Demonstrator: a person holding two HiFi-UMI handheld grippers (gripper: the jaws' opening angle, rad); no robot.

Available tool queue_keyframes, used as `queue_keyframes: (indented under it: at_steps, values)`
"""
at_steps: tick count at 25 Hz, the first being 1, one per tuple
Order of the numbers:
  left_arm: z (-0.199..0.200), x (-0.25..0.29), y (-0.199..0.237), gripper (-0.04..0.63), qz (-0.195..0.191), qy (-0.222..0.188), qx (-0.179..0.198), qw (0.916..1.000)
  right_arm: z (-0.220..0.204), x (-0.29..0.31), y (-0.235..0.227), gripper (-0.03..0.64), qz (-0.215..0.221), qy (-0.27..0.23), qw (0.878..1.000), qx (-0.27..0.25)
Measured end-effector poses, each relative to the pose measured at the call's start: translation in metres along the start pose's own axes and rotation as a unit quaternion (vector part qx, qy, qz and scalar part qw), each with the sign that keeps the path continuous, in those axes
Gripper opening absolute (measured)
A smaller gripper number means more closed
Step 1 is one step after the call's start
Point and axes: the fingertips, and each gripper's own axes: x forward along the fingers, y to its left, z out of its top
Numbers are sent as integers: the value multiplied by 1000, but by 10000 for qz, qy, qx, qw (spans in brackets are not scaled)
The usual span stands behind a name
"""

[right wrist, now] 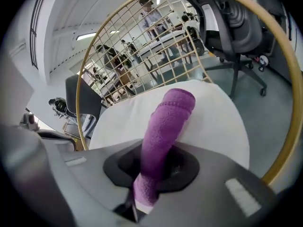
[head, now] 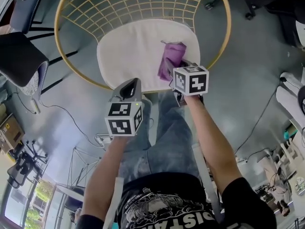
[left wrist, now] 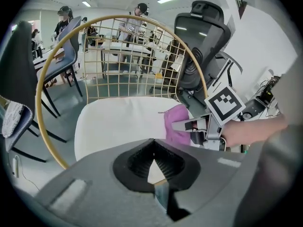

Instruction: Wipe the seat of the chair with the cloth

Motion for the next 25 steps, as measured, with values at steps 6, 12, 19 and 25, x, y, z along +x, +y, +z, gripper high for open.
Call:
queue_keyframes:
  at_steps: [6,12,19,25]
  values:
    - [9,13,-24,-2,-184,59,201,9996,4,-27,-34,60,-329,-167,9992,143]
    - [14,21,-34,-2,-334,67,450,9984,2,-46,-60,60,-624,-346,9971,267]
    - [8,16,-18,-2,-304,87,435,9986,2,-48,-54,61,-644,-462,9962,354]
    - [-3,8,6,-2,-271,68,379,9989,-2,-39,-9,61,-377,-506,9976,295]
